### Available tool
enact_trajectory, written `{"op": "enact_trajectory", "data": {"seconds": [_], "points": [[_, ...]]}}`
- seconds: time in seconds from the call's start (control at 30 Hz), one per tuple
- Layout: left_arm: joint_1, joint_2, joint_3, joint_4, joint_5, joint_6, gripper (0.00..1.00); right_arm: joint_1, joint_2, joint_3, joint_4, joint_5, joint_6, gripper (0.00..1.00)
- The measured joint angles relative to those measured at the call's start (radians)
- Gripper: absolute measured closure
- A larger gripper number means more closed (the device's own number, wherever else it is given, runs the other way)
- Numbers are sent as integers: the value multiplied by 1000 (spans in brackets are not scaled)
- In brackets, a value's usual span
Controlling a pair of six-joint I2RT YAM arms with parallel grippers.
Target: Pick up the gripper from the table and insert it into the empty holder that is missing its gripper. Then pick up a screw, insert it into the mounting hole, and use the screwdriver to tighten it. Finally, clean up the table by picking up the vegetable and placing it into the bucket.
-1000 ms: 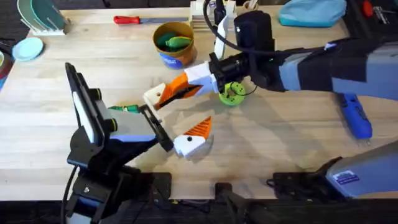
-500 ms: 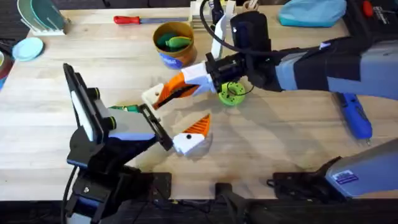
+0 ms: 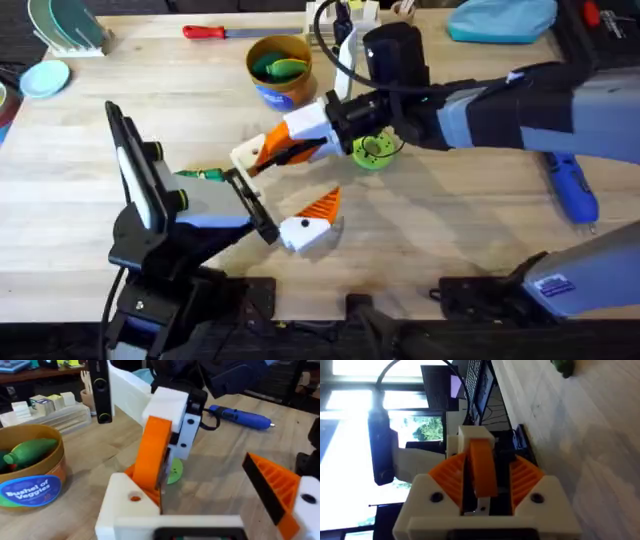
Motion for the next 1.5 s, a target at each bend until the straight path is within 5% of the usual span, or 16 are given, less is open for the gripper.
{"op": "enact_trajectory", "data": {"seconds": [0.53,0.73,0.87,1.23,1.37,1.5], "points": [[-16,0,0,-4,71,19,8,10,5,0,-5,-72,2,447],[-16,0,0,-5,82,19,8,-3,5,0,18,-72,4,225],[-16,0,0,-5,82,19,8,-56,5,0,51,-66,4,77],[-16,0,0,-5,84,19,9,-310,-5,0,65,78,-72,56],[-16,0,0,-5,84,19,8,-375,-71,17,-50,167,-147,55],[-16,0,0,-5,84,19,8,-401,-176,79,-368,311,-304,52]]}}
